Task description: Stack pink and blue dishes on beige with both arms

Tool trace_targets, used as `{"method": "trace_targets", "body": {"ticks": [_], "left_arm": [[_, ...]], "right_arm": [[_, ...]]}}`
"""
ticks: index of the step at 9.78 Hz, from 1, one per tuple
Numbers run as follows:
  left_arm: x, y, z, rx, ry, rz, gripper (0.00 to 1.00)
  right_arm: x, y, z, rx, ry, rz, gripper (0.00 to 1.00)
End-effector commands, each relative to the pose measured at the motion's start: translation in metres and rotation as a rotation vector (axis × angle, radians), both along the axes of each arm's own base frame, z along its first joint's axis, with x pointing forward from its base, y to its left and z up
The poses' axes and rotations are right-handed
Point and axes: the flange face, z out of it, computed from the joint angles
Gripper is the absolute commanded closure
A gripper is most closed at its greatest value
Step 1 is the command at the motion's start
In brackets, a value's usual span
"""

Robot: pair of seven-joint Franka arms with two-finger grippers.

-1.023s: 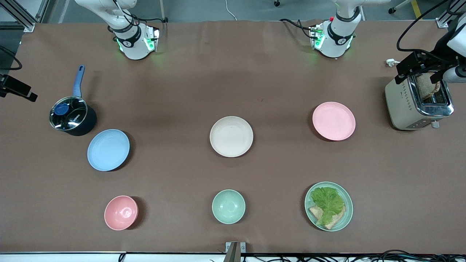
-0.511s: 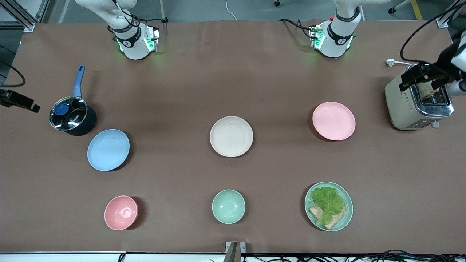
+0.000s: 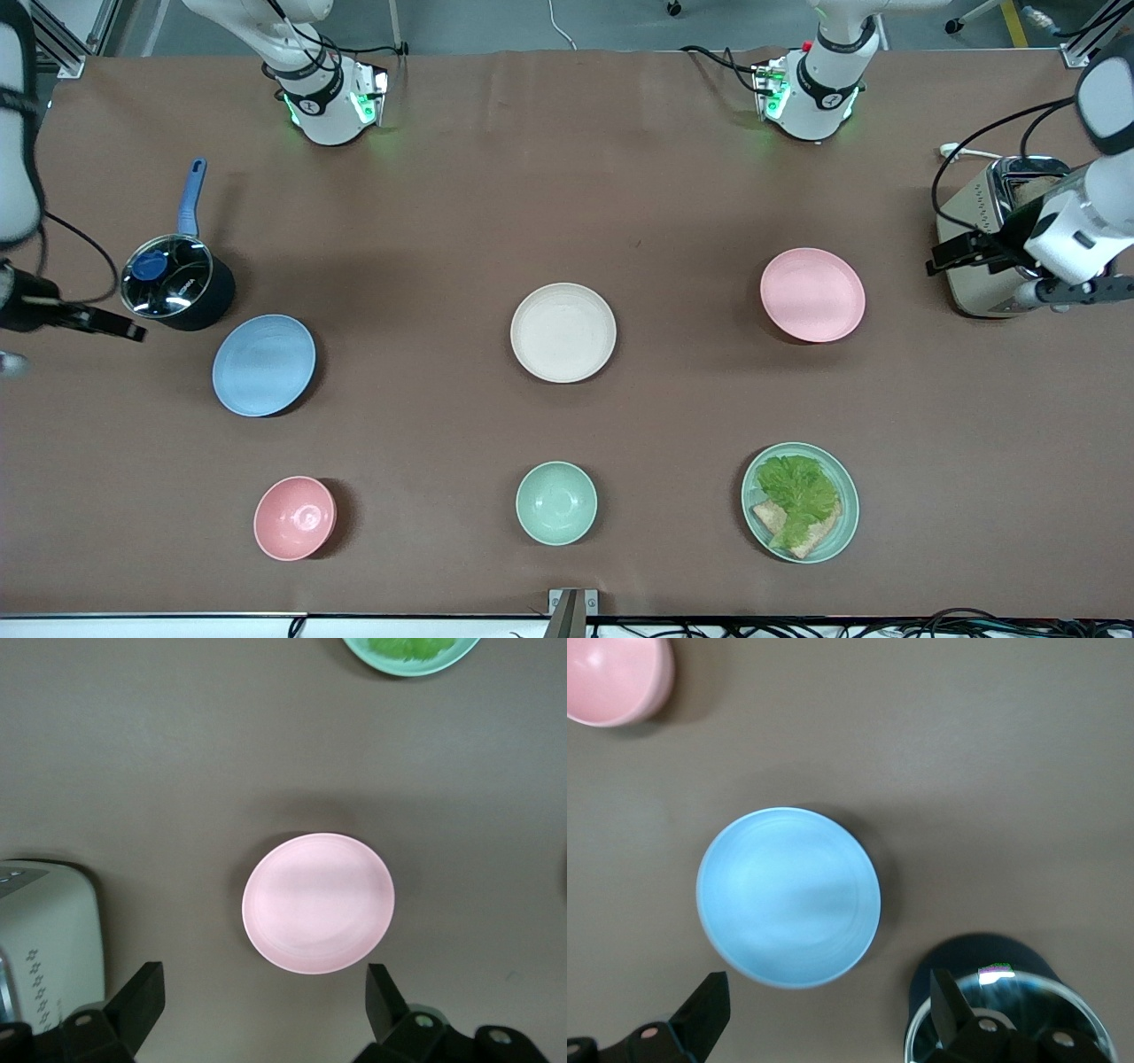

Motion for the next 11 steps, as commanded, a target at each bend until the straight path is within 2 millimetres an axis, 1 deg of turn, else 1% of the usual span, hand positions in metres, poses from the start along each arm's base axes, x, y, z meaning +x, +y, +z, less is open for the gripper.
{"method": "trace_targets", "body": {"ticks": [1,2,3,4,5,6,7,8,9,10,11], "left_arm": [[-0.04,0.024,-0.09,-0.06,0.015,-0.058,0.0],[-0.053,0.028,-0.126,-0.056,0.002,-0.047,0.01],[-0.059,0.029,-0.156,-0.044,-0.016,-0.019,0.05],[-0.069,0.032,-0.183,-0.023,-0.03,-0.001,0.09],[-0.071,0.032,-0.205,-0.022,-0.014,0.021,0.1],[-0.072,0.027,-0.23,-0.035,0.011,0.043,0.15],[-0.071,0.021,-0.246,-0.029,-0.002,0.058,0.17],[-0.072,0.016,-0.261,-0.023,0.01,0.053,0.2],[-0.071,0.008,-0.273,-0.021,0.005,0.055,0.23],[-0.071,0.001,-0.28,-0.026,0.007,0.051,0.31],[-0.07,-0.002,-0.282,-0.034,0.008,0.062,0.5]], "right_arm": [[-0.006,-0.01,-0.074,0.058,-0.017,0.075,0.0],[-0.01,-0.021,-0.105,0.079,-0.012,0.09,0.0],[-0.015,-0.019,-0.13,0.128,-0.025,0.098,0.0],[-0.018,-0.02,-0.147,0.155,-0.053,0.102,0.0],[-0.022,-0.022,-0.162,0.165,-0.068,0.106,0.02],[-0.026,-0.022,-0.171,0.178,-0.066,0.106,0.07],[-0.03,-0.021,-0.181,0.191,-0.054,0.093,0.12],[-0.034,-0.02,-0.186,0.201,-0.038,0.09,0.23],[-0.036,-0.018,-0.188,0.206,-0.029,0.083,0.3],[-0.036,-0.018,-0.189,0.208,-0.026,0.079,0.35],[-0.038,-0.02,-0.193,0.21,-0.021,0.073,0.4]]}}
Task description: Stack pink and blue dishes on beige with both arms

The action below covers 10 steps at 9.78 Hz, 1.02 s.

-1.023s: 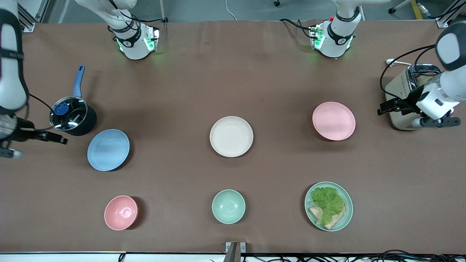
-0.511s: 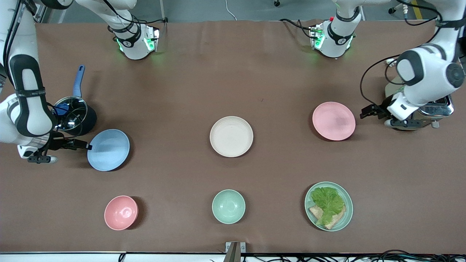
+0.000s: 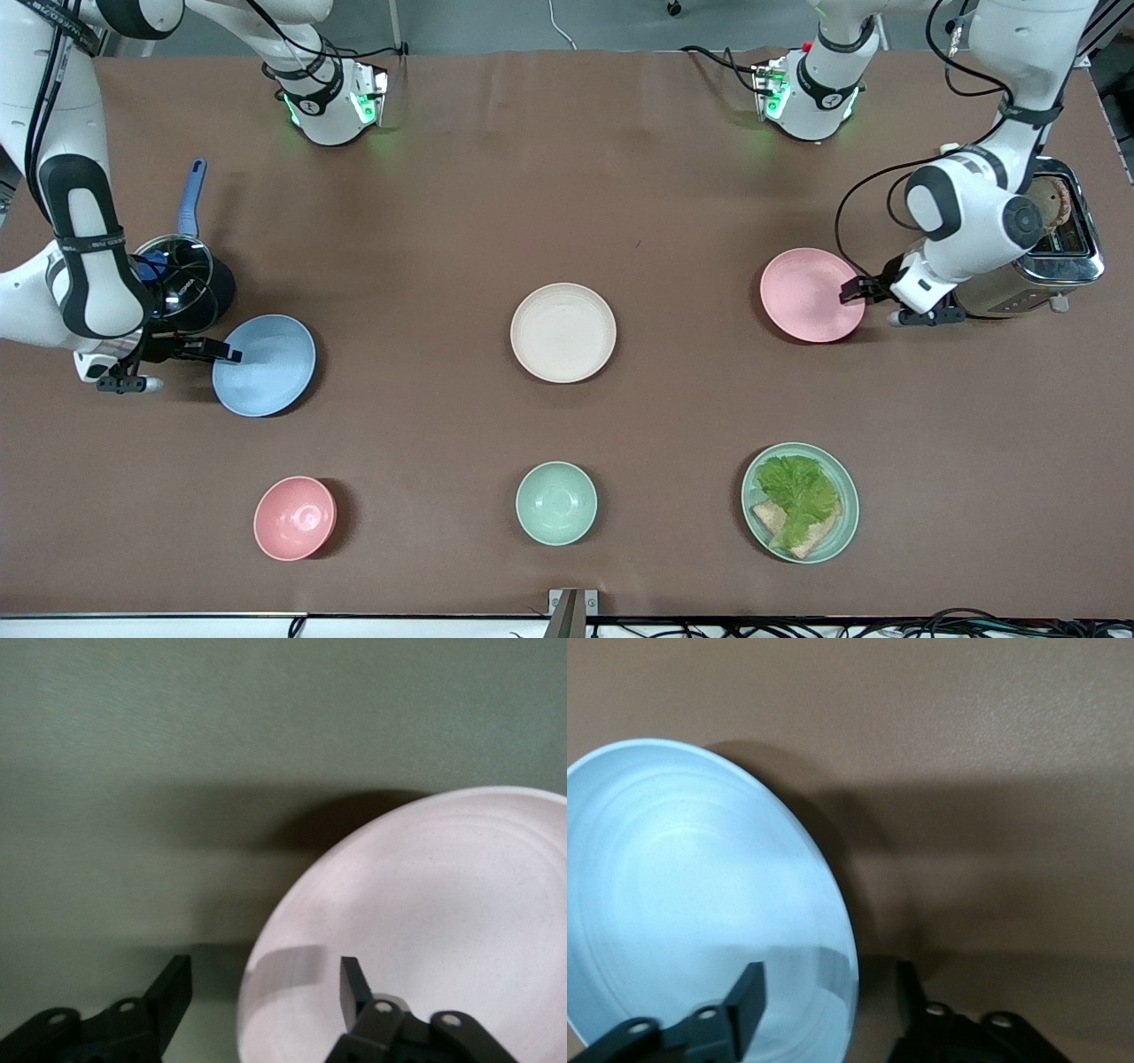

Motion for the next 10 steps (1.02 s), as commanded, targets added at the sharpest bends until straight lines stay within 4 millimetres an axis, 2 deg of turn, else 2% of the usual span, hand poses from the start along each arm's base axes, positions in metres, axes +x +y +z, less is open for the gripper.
{"method": "trace_targets", "body": {"ticks": [1,2,3,4,6,8,9,10], "left_arm": [[0.001,-0.011,-0.014,-0.015,0.004,-0.005,0.79],[0.001,-0.009,-0.013,-0.018,0.004,-0.015,0.97],[0.001,-0.008,-0.011,-0.021,-0.001,-0.032,1.0],[0.002,-0.007,-0.006,-0.027,-0.005,-0.043,1.0],[0.017,-0.01,0.022,-0.08,0.02,-0.077,1.0],[0.03,-0.023,0.07,-0.116,-0.005,-0.09,1.0],[0.034,-0.043,0.089,-0.123,-0.039,-0.117,1.0],[0.04,-0.073,0.099,-0.134,-0.049,-0.119,1.0]], "right_arm": [[-0.007,-0.002,-0.006,0.028,-0.001,-0.02,0.46],[-0.007,-0.001,-0.007,0.037,0.007,-0.02,0.56],[-0.006,0.001,-0.006,0.066,0.01,-0.031,0.74],[-0.005,0.001,-0.004,0.074,0.006,-0.045,0.96],[0.006,-0.007,0.012,0.072,-0.012,-0.041,0.99],[0.023,-0.015,0.049,0.09,0.021,0.011,0.99],[0.027,-0.013,0.066,0.067,0.075,0.026,0.99],[0.032,-0.01,0.107,0.038,0.086,0.003,0.99]]}}
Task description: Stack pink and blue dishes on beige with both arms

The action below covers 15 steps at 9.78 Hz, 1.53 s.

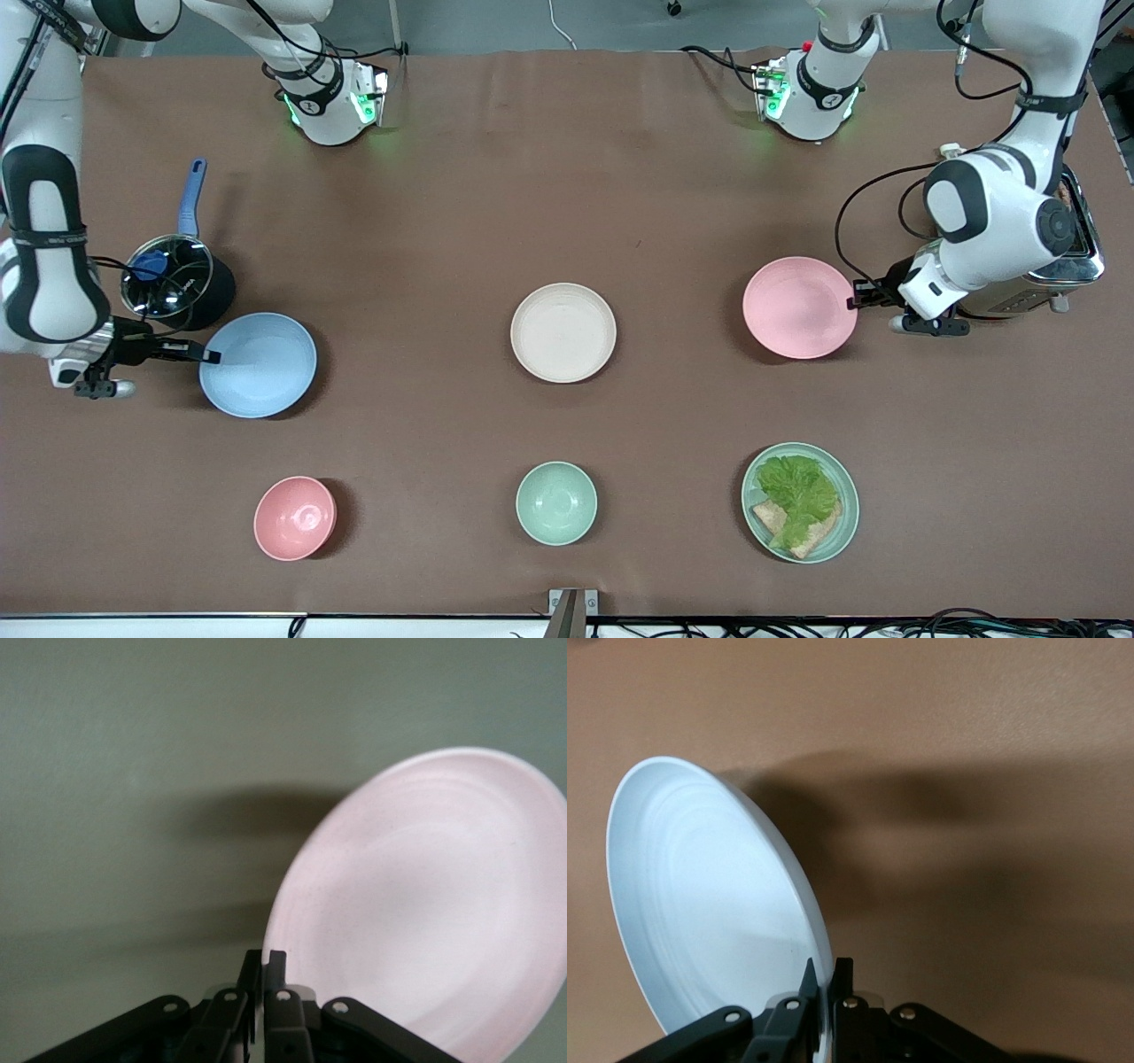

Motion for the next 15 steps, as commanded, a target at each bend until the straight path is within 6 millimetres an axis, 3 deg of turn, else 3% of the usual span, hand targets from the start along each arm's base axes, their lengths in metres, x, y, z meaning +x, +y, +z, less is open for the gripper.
{"method": "trace_targets", "body": {"ticks": [1,2,4,5,7,8,10,12,14,15], "left_arm": [[0.004,-0.063,0.011,-0.03,0.011,0.013,1.0],[0.012,-0.103,0.018,-0.043,0.007,0.012,1.0],[0.022,-0.192,0.01,-0.077,0.055,0.096,1.0],[0.017,-0.236,-0.004,-0.096,0.055,0.144,1.0],[0.002,-0.298,-0.036,-0.15,0.013,0.198,1.0],[-0.003,-0.327,-0.051,-0.168,0.042,0.222,1.0],[-0.006,-0.364,-0.059,-0.122,0.056,0.269,0.99],[-0.017,-0.392,-0.067,-0.037,0.017,0.32,0.98],[-0.031,-0.406,-0.073,0.018,-0.045,0.328,0.95],[-0.045,-0.418,-0.073,0.026,-0.056,0.324,0.91]], "right_arm": [[0.009,0.017,0.084,-0.077,0.049,-0.035,0.99],[0.01,0.026,0.118,-0.093,0.083,-0.062,0.99],[0.019,0.053,0.186,-0.079,0.118,-0.107,0.99],[0.022,0.074,0.215,-0.076,0.144,-0.132,0.99],[0.013,0.119,0.275,-0.099,0.138,-0.169,0.99],[0.009,0.144,0.29,-0.101,0.141,-0.187,0.99],[0.013,0.221,0.28,-0.107,0.179,-0.195,0.99],[0.015,0.263,0.253,-0.105,0.171,-0.189,0.99],[0.008,0.299,0.219,-0.109,0.184,-0.184,0.99],[0.005,0.309,0.206,-0.112,0.187,-0.191,0.99]]}}
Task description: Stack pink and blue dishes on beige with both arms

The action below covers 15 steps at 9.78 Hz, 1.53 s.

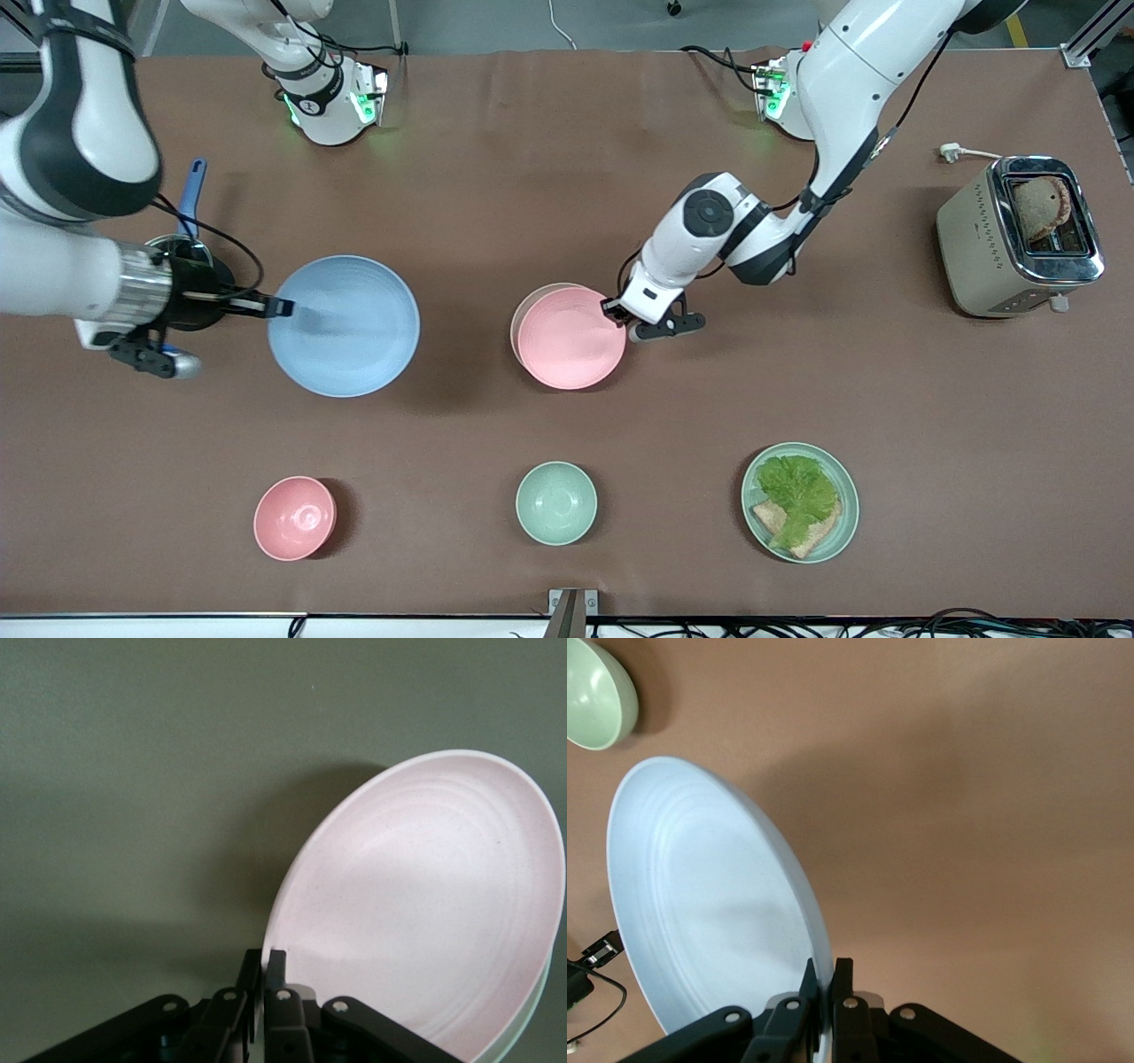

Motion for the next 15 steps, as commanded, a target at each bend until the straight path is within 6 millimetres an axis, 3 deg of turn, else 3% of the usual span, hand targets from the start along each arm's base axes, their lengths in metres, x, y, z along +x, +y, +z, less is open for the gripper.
{"method": "trace_targets", "body": {"ticks": [1,2,3,5,6,7,9,11,13,15], "left_arm": [[-0.016,-0.015,-0.015,0.025,-0.004,0.02,0.84],[-0.022,-0.018,-0.014,0.032,-0.011,0.037,0.64],[-0.023,-0.02,-0.011,0.043,-0.014,0.037,0.25],[-0.011,-0.005,0.012,0.114,-0.047,0.004,0.15],[-0.005,0.009,0.024,0.164,-0.06,-0.011,0.0],[0.001,0.018,0.043,0.189,-0.091,-0.01,0.0],[0.026,0.06,0.071,0.257,-0.139,-0.063,0.0],[0.05,0.099,0.09,0.334,-0.147,-0.107,0.0],[0.072,0.143,0.119,0.303,-0.113,-0.148,0.0],[0.09,0.186,0.164,0.306,-0.048,-0.229,0.0]], "right_arm": [[-0.013,0.023,-0.017,-0.024,0.008,-0.028,0.99],[-0.016,0.039,-0.025,-0.024,0.014,-0.036,0.99],[-0.022,0.055,-0.035,-0.025,0.016,-0.045,0.99],[-0.031,0.092,-0.056,-0.017,-0.008,-0.054,0.99],[-0.031,0.117,-0.079,-0.008,-0.014,-0.084,0.99],[-0.031,0.141,-0.096,0.006,-0.017,-0.116,0.99],[-0.038,0.182,-0.129,0.023,-0.013,-0.102,0.98],[-0.055,0.226,-0.142,0.016,0.002,-0.136,0.98],[-0.066,0.252,-0.157,0.021,-0.002,-0.133,0.98],[-0.076,0.263,-0.174,0.019,-0.005,-0.131,0.98]]}}
